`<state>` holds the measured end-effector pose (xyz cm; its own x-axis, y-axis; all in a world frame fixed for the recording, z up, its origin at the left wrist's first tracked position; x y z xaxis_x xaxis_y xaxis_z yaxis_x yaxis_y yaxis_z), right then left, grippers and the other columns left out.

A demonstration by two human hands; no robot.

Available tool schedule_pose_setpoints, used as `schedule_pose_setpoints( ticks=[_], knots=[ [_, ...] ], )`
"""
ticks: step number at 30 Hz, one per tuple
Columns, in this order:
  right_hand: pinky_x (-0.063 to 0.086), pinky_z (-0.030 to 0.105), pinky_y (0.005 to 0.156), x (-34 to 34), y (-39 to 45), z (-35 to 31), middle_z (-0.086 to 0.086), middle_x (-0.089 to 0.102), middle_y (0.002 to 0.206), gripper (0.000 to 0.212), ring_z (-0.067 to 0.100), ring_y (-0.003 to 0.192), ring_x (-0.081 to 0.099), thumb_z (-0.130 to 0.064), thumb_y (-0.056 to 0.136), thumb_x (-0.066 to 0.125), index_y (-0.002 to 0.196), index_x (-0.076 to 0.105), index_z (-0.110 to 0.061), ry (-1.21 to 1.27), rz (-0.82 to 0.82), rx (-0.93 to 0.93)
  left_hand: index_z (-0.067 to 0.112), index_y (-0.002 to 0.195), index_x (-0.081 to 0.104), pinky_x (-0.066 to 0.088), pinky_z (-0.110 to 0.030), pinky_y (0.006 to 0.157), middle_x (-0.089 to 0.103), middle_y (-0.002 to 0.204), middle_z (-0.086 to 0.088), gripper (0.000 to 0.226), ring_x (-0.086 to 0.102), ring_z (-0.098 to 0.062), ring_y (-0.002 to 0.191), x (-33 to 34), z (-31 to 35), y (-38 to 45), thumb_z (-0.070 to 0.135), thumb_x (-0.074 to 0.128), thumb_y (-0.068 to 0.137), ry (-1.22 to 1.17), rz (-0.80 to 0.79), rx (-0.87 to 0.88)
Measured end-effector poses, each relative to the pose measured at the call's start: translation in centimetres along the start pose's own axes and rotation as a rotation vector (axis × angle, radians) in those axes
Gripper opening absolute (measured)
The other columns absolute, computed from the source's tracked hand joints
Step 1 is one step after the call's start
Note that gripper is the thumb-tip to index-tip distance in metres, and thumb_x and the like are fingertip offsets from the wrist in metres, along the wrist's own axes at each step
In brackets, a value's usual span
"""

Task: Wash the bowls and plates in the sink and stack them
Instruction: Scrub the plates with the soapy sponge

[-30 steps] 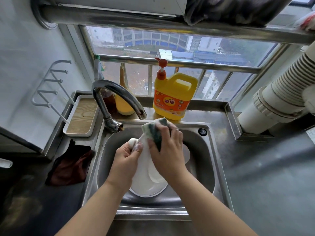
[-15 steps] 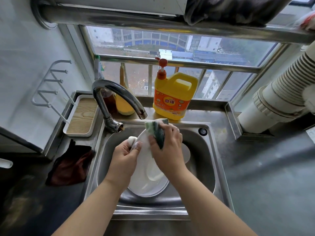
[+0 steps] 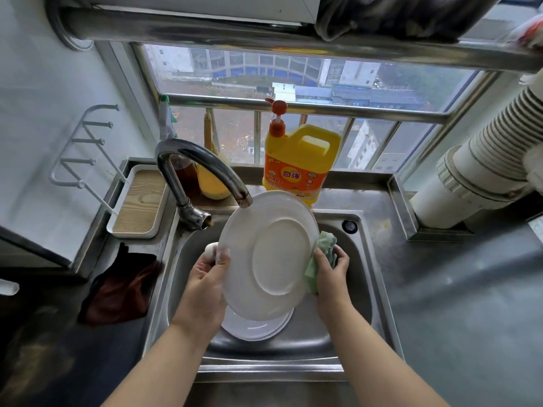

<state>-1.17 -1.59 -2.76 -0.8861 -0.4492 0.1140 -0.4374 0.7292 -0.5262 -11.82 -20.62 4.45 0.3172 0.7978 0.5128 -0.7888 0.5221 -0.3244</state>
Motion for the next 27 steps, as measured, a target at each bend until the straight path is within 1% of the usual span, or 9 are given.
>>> schedule_pose_setpoints(
  ticks=[4,7,9,11,13,18,20,25,27],
  knots=[
    [0.05,0.032,0.082,-0.4,-0.2,-4.2,-0.007,0.057,0.112,0.043,0.015,0.104,0.057,-0.021,0.086,0.068,0.118,0.045,-0.04,-0.187,-0.109,-0.291,0.025,0.08,0.066,0.056,-0.03,0.069,0.067,0.096,-0.006,0.02,0.064,-0.02,0.087,-1.6,-0.7,-0.2,0.009,0.075,0.073,0.127,-0.136,-0.175],
    [0.051,0.023,0.079,1.0,-0.7,-6.5,-0.004,0.054,0.119,0.046,0.013,0.106,0.056,-0.017,0.084,0.07,0.118,0.047,-0.039,-0.422,-0.269,-0.461,0.02,0.1,0.069,0.056,-0.033,0.071,0.068,0.101,-0.01,0.035,0.066,-0.023,0.088,-2.2,-0.7,0.4,0.027,0.078,0.066,0.211,-0.122,-0.28],
    [0.05,0.025,0.082,2.1,-1.3,-7.3,0.001,0.05,0.123,0.048,0.015,0.108,0.053,-0.018,0.084,0.07,0.12,0.046,-0.039,-0.554,-0.317,-0.532,0.016,0.096,0.071,0.057,-0.031,0.065,0.07,0.092,-0.011,0.031,0.069,-0.021,0.079,-1.4,-0.1,0.8,0.035,0.078,0.072,0.174,-0.122,-0.25],
    [0.045,0.027,0.088,2.8,-1.7,-8.0,0.003,0.047,0.126,0.049,0.016,0.111,0.048,-0.021,0.085,0.068,0.125,0.045,-0.036,-0.621,-0.258,-0.583,0.019,0.081,0.073,0.056,-0.027,0.059,0.07,0.082,-0.009,0.015,0.068,-0.017,0.069,-0.3,0.6,1.1,0.031,0.065,0.084,0.163,-0.101,-0.183],
    [0.037,0.026,0.091,3.5,-2.4,-8.5,0.004,0.044,0.128,0.049,0.017,0.116,0.041,-0.027,0.088,0.065,0.132,0.044,-0.03,-0.689,-0.165,-0.642,0.02,0.072,0.071,0.055,-0.025,0.055,0.07,0.076,-0.007,0.03,0.067,-0.015,0.063,0.3,0.7,1.0,0.023,0.05,0.093,0.192,-0.066,-0.139],
    [0.025,0.032,0.106,7.9,-6.7,-7.2,0.001,0.032,0.14,0.049,0.017,0.127,0.025,-0.045,0.087,0.057,0.132,0.041,-0.037,-0.879,-0.195,-0.881,0.014,0.088,0.069,0.054,-0.028,0.057,0.072,0.08,-0.01,0.026,0.068,-0.018,0.069,1.1,0.2,0.6,0.023,0.047,0.098,0.303,-0.043,-0.079],
    [0.024,0.032,0.104,7.7,-5.7,-7.5,0.002,0.033,0.139,0.05,0.016,0.125,0.025,-0.049,0.086,0.053,0.133,0.042,-0.035,-0.881,-0.155,-0.858,0.018,0.083,0.07,0.055,-0.029,0.058,0.071,0.081,-0.009,0.026,0.067,-0.019,0.07,0.7,0.2,0.5,0.026,0.048,0.095,0.274,-0.027,-0.07],
    [0.022,0.04,0.109,3.2,-0.9,-7.1,0.009,0.033,0.144,0.05,0.025,0.131,0.023,-0.043,0.094,0.049,0.14,0.038,-0.028,-0.844,-0.026,-0.482,0.02,0.075,0.068,0.051,-0.034,0.071,0.066,0.081,-0.005,0.029,0.06,-0.018,0.075,-0.3,0.7,0.3,0.03,0.048,0.094,0.14,0.008,-0.042],
    [0.024,0.039,0.108,3.7,-2.0,-7.0,0.009,0.03,0.144,0.049,0.023,0.131,0.021,-0.04,0.094,0.051,0.14,0.038,-0.028,-0.875,-0.036,-0.544,0.02,0.077,0.069,0.049,-0.035,0.074,0.065,0.082,-0.007,0.034,0.059,-0.019,0.076,0.1,0.6,0.4,0.028,0.044,0.099,0.128,0.021,-0.044]
  ],
)
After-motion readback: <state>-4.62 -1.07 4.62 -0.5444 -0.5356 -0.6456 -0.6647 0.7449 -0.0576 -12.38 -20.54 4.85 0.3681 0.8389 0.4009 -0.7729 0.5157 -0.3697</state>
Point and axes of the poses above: each hand's wrist, its own y-axis towards the middle knuckle, its own x-axis out of the palm, z = x × y, the point moved 7 cm from there along y, towards the middle knuckle
